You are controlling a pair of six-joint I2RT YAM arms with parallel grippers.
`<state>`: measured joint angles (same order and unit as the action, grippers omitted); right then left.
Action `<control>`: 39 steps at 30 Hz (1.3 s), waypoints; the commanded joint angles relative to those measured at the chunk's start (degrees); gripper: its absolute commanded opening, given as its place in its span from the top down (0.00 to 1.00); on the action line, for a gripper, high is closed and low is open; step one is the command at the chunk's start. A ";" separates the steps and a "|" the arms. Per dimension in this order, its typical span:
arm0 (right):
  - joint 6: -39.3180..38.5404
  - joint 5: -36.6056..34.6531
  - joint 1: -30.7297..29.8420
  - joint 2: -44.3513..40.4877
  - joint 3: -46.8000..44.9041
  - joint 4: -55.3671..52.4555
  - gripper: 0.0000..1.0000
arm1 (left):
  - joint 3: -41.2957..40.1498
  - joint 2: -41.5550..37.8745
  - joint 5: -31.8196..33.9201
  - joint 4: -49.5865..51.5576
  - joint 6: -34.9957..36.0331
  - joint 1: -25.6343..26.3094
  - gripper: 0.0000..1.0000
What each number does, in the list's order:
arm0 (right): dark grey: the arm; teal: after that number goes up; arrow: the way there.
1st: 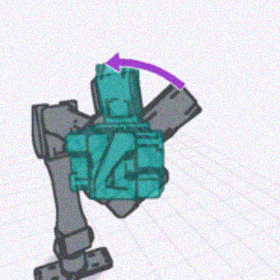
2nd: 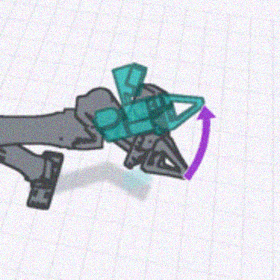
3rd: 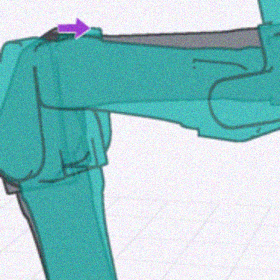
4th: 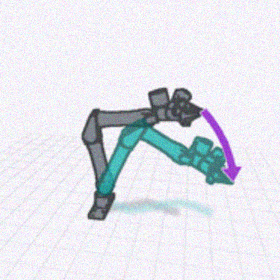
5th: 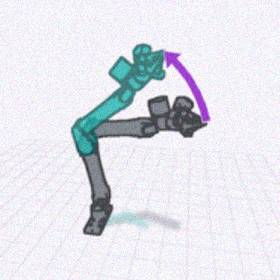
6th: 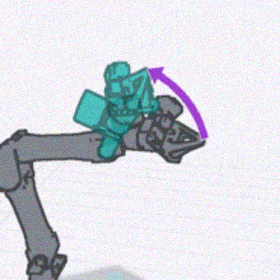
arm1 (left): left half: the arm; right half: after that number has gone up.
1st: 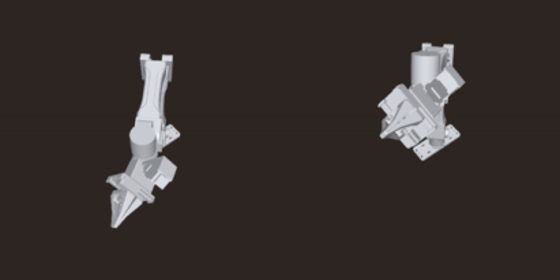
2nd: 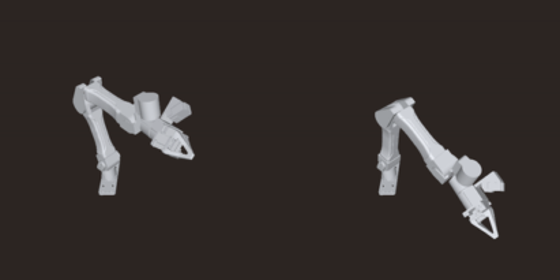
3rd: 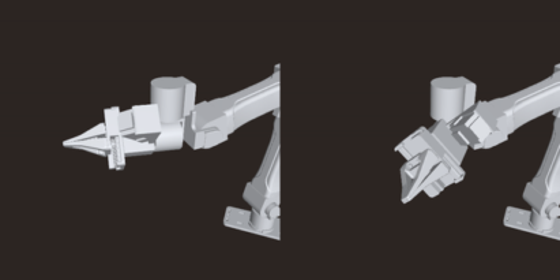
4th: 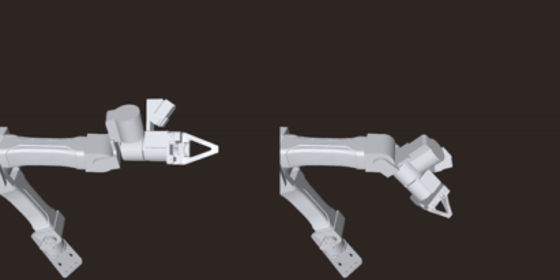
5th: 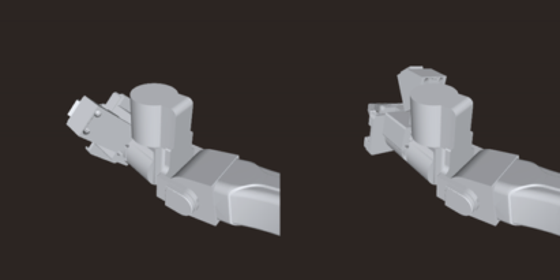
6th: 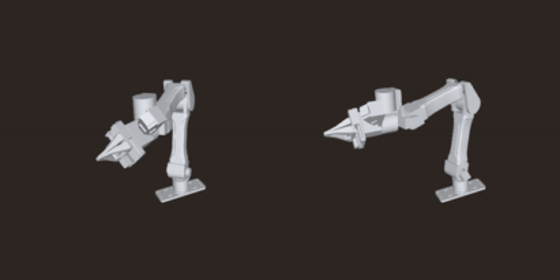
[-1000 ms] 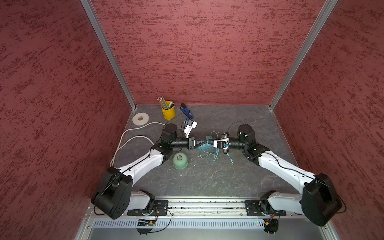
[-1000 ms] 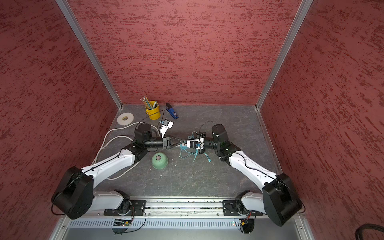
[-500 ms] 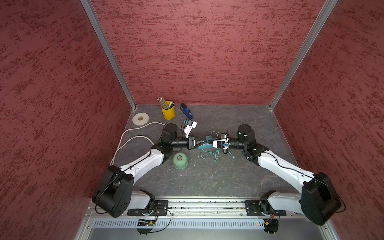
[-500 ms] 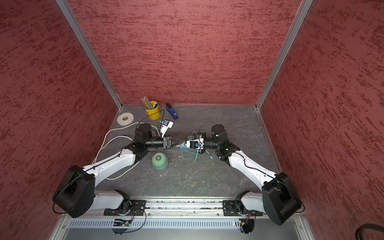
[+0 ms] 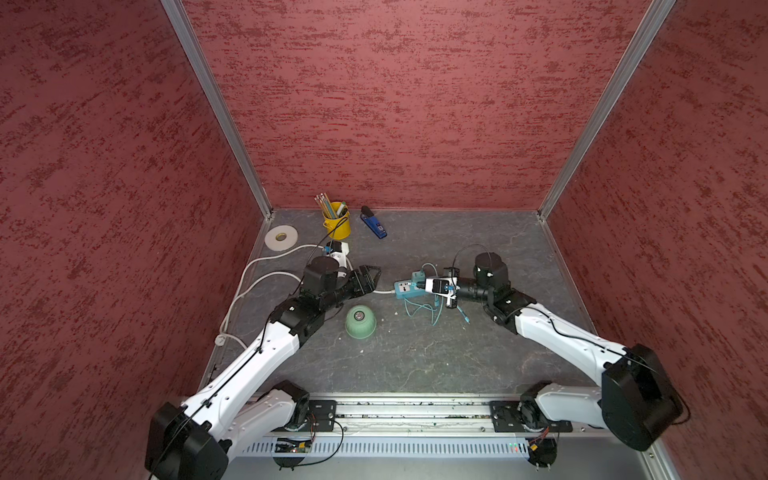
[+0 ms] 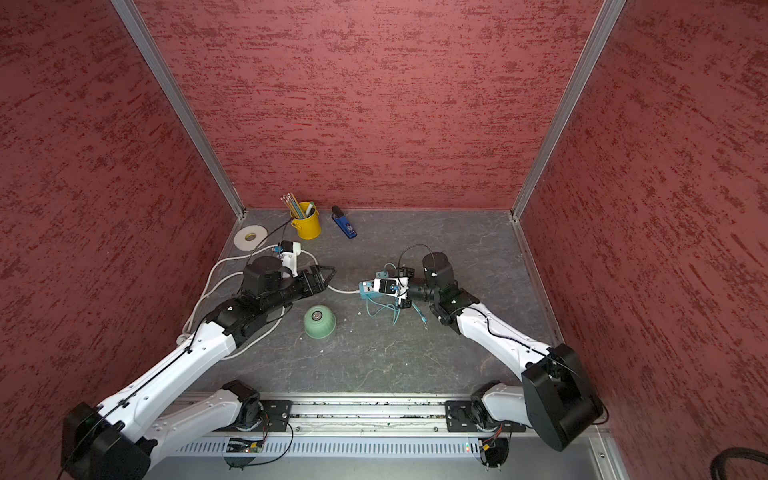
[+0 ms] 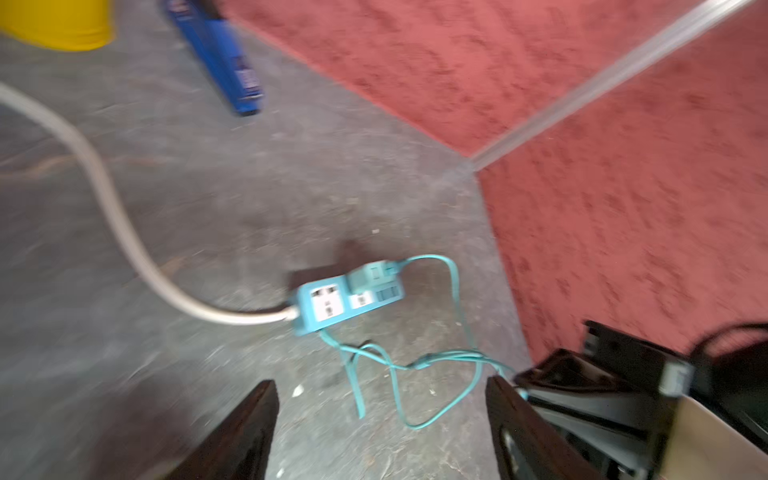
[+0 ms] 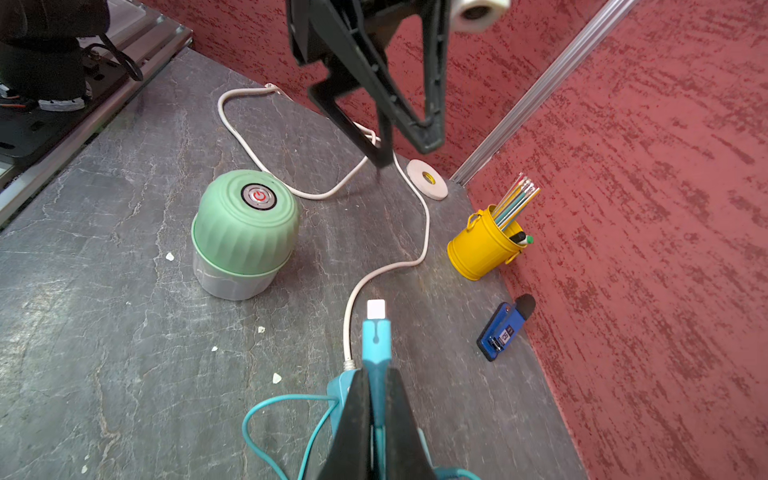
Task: Charge the cordless meat grinders
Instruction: Pick up the charging cable from the center of the board, then adjust the cordless meat grinder at the center of the board.
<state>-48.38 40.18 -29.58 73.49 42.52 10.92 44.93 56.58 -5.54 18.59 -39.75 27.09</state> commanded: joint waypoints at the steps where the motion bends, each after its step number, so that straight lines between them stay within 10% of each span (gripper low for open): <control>1: 2.41 -2.45 -0.47 0.13 -0.46 1.53 1.00 | 1.07 -1.19 12.62 19.24 -10.25 1.63 0.15; 8: 2.67 -4.22 -0.48 -0.26 -0.89 1.23 1.00 | 5.51 3.58 20.02 29.36 -31.76 14.94 0.00; 16: 2.59 -5.12 -0.48 -1.09 -2.28 1.68 1.00 | 17.13 14.89 18.58 49.43 -50.99 18.25 0.00; 39: 1.54 -5.77 -0.47 -3.53 -3.82 -0.28 1.00 | 26.89 33.65 11.87 52.34 -45.80 12.48 0.00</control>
<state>-46.92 34.68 -29.58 71.20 39.22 10.90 71.05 89.56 6.31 70.98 -87.70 40.14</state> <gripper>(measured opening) 0.049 0.995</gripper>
